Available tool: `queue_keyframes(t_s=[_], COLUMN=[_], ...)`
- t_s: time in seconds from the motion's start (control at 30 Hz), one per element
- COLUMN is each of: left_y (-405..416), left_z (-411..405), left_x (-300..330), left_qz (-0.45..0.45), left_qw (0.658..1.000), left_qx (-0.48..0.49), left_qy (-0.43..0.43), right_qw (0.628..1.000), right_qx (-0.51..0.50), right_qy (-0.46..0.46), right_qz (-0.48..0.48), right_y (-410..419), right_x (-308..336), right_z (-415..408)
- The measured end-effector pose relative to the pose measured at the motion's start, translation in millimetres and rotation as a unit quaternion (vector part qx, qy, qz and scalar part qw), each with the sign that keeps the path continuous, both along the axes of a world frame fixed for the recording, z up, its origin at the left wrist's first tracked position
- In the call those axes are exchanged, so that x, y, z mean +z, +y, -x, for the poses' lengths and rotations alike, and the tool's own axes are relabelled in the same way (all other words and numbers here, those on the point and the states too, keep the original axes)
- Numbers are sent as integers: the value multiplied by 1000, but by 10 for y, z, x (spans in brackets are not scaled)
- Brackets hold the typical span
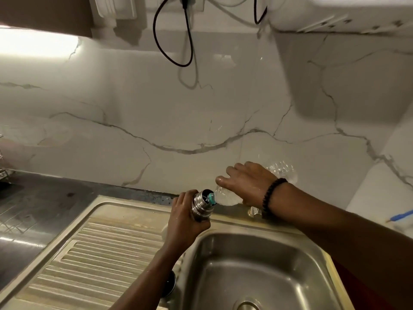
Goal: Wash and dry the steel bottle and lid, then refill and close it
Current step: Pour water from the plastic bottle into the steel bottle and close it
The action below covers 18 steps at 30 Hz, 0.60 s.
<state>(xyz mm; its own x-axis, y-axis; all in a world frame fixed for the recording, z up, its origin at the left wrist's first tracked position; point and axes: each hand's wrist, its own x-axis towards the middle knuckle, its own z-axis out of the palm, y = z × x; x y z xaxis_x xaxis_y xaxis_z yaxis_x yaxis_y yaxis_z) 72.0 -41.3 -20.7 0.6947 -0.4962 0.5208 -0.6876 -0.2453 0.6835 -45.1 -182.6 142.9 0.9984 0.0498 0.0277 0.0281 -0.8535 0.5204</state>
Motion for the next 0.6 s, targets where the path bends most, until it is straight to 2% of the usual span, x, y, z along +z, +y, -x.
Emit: queue_keyframes(t_s=[0.6], left_y=[-6], left_z=[35], left_x=[-18], left_qz=[20], left_qw=[998], left_qx=[12], left_qy=[51], right_qw=[983], right_qx=[90], right_qy=[-12], right_qz=[160], right_y=[127], right_x=[214], right_z=[-332])
